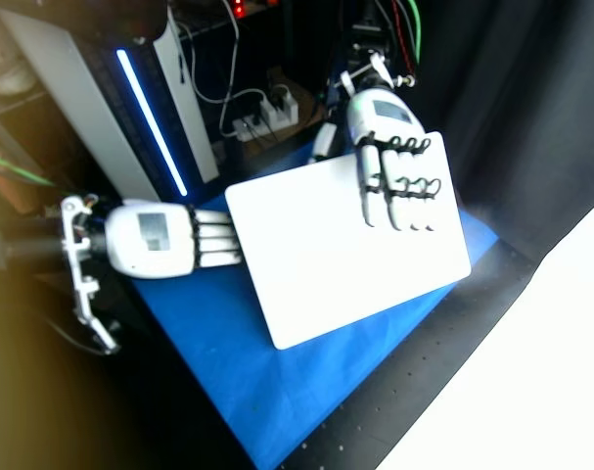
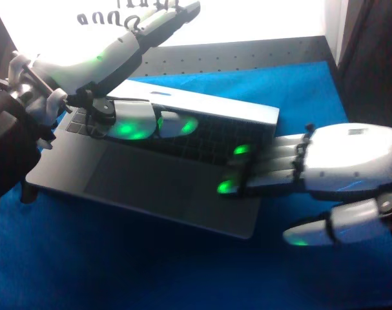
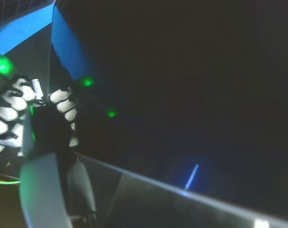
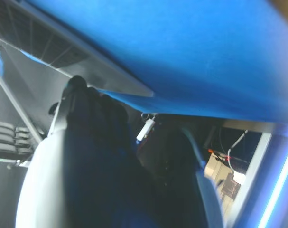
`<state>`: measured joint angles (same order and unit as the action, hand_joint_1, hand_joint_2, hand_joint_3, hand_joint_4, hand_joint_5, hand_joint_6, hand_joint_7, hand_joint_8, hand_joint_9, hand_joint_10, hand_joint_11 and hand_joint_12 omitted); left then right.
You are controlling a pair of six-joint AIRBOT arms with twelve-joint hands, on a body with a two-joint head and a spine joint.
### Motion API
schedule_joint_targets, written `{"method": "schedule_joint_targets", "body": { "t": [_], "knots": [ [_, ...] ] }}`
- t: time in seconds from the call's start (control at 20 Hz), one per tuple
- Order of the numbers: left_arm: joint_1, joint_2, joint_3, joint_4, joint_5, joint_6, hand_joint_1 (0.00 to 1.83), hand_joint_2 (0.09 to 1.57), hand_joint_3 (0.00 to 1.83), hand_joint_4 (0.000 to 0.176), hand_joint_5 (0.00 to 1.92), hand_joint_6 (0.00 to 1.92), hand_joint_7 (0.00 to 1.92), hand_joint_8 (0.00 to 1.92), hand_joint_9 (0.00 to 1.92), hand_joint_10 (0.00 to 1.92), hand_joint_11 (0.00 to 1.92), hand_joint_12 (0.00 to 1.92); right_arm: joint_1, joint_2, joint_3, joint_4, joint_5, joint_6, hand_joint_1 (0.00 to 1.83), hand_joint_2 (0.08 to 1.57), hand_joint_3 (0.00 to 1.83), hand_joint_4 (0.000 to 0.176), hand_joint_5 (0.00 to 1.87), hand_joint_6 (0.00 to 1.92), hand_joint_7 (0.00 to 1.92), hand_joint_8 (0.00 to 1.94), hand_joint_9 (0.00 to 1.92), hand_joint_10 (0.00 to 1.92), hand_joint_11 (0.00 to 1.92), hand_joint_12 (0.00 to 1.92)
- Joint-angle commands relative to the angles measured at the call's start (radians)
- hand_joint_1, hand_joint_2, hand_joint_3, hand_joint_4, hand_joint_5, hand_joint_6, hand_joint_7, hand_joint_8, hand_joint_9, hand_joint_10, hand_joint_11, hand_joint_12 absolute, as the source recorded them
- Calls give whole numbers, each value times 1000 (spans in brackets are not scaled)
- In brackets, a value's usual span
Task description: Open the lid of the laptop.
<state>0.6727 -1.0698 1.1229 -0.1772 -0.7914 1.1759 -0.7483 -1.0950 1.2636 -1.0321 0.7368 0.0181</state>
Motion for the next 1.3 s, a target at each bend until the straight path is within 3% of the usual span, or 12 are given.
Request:
{"method": "schedule_joint_targets", "body": {
  "t": [0.0, 0.1, 0.15, 0.3, 0.4, 0.45, 0.6, 0.7, 0.85, 1.05, 1.1, 1.25],
  "knots": [
    [-21, -4, 3, 0, -150, -8, 513, 988, 0, 66, 0, 0, 0, 0, 0, 0, 0, 0, 12, -20, 6, 39, 78, -2, 556, 1367, 0, 0, 148, 8, 144, 11, 41, 12, 0, 0],
    [-28, -9, 3, -1, -159, -8, 515, 1002, 6, 0, 0, 0, 0, 0, 0, 0, 0, 0, 12, -59, 29, 39, 72, -2, 584, 1345, 0, 0, 151, 5, 124, 7, 25, 8, 0, 0],
    [-30, -11, 3, -3, -165, -8, 580, 1015, 10, 0, 21, 8, 13, 5, 0, 0, 8, 4, 12, -73, 35, 40, 68, -2, 474, 1391, 10, 0, 147, 2, 113, 2, 39, 10, 0, 0],
    [-35, -16, 7, -7, -168, -8, 561, 1005, 0, 86, 67, 14, 75, 10, 51, 1, 6, 212, 12, -100, 48, 40, 58, -2, 380, 1432, 10, 0, 155, 8, 92, 7, 27, 3, 7, 3],
    [-48, -19, 14, -7, -159, -8, 554, 998, 0, 90, 17, 2, 40, 1, 37, 1, 0, 308, 8, -110, 51, 39, 50, -2, 428, 1413, 0, 0, 132, 1, 67, 1, 0, 0, 0, 0],
    [-52, -21, 17, -11, -157, -8, 555, 1015, 0, 116, 9, 1, 38, 1, 138, 26, 0, 860, 4, -110, 51, 37, 41, -2, 460, 1405, 0, 0, 117, 1, 72, 2, 13, 4, 2, 1],
    [-84, -35, 54, -36, -125, -8, 521, 1041, 9, 81, 97, 28, 80, 14, 120, 19, 0, 645, -9, -122, 67, 27, 25, -2, 372, 1452, 13, 0, 94, 11, 73, 7, 31, 8, 44, 21],
    [-126, -54, 91, -36, -74, -8, 623, 1059, 4, 2, 101, 13, 85, 10, 57, 21, 7, 12, -11, -124, 70, 27, 21, -2, 346, 1463, 8, 0, 127, 14, 105, 10, 39, 2, 15, 12],
    [-188, -92, 155, -37, 7, -3, 579, 1034, 0, 0, 60, 6, 61, 1, 30, 7, 49, 25, -14, -124, 73, 24, 14, -2, 238, 1499, 12, 0, 122, 5, 96, 6, 35, 4, 12, 11],
    [-304, -154, 253, -57, 173, 93, 603, 1017, 0, 45, 71, 14, 60, 12, 50, 14, 25, 12, -14, -124, 78, 17, 14, -2, 197, 1515, 9, 0, 124, 3, 96, 4, 20, 3, 2, 1],
    [-329, -176, 286, -59, 214, 108, 629, 1003, 9, 47, 52, 0, 79, 0, 78, 3, 0, 522, -14, -124, 79, 14, 14, -2, 157, 1524, 7, 0, 93, 0, 65, 0, 0, 0, 0, 0],
    [-395, -254, 402, -59, 329, 110, 621, 1010, 4, 78, 30, 8, 8, 0, 11, 0, 0, 495, -14, -124, 86, -2, 14, 2, 124, 1532, 6, 0, 90, 0, 51, 0, 0, 0, 0, 0]
  ]
}}
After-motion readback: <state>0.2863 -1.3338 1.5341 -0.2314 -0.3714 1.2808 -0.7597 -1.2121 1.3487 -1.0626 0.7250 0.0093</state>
